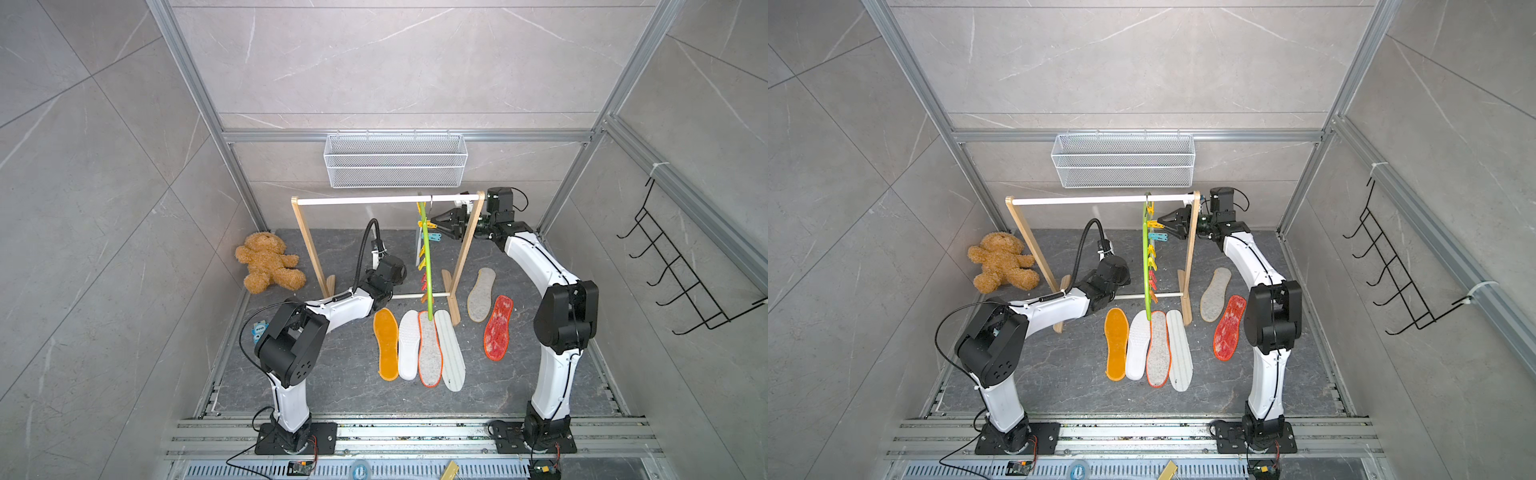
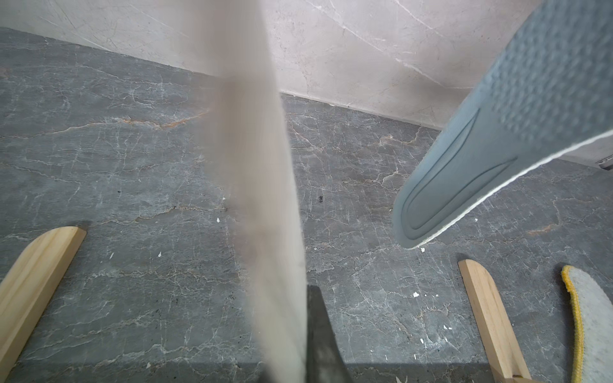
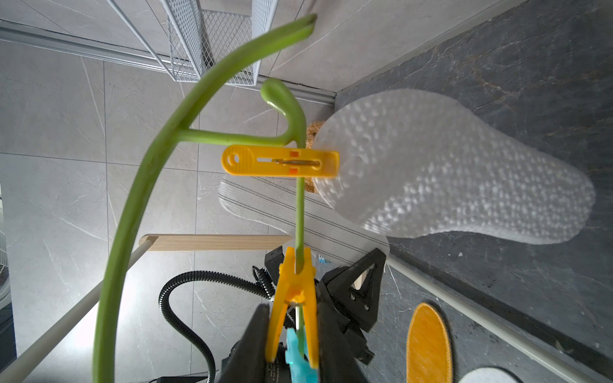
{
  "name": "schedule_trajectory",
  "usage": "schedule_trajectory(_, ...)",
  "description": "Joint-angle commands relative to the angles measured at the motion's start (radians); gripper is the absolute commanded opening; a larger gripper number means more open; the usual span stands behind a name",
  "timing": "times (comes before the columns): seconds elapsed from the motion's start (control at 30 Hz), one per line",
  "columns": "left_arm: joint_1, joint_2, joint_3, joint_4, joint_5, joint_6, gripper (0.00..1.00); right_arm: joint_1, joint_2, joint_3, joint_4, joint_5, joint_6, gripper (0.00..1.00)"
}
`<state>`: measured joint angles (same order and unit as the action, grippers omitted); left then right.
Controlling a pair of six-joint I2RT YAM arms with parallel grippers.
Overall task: Take the shoe insoles off the hanger
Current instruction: Open the clamp at the hanger.
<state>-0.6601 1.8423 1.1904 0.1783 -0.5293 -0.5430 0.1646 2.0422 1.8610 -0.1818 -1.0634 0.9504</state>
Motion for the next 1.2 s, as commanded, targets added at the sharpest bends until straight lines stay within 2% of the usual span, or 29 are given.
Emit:
schedule_trajectory(0.0, 0.005, -0.053, 0.005, -0.01, -0.05, -0.02, 0.0, 0.009, 0.024, 0.027, 0.031, -0.037, 0.013, 0.26)
schedule_trajectory(0.3, 0.005, -0.047, 0.005, 0.007, -0.015, 0.006, 0.0, 0.015, 0.032, 0.033, 0.03, -0.038, 0.013, 0.27)
schedule_trajectory(0.47, 0.006, -0.048, 0.005, 0.012, 0.001, 0.015, 0.0, 0.016, 0.036, 0.032, 0.031, -0.036, 0.013, 0.31)
schedule_trajectory(0.63, 0.005, -0.05, -0.002, 0.013, 0.013, 0.013, 0.0, 0.016, 0.033, 0.034, 0.03, -0.031, 0.013, 0.4)
schedule_trajectory(0.87, 0.005, -0.07, -0.019, 0.017, 0.046, 0.026, 0.0, -0.004, 0.002, 0.004, 0.027, 0.023, 0.003, 0.64)
schedule_trajectory(1.17, 0.006, -0.13, -0.09, 0.024, 0.135, 0.029, 0.0, -0.118, -0.096, -0.183, 0.192, 0.094, 0.112, 0.7)
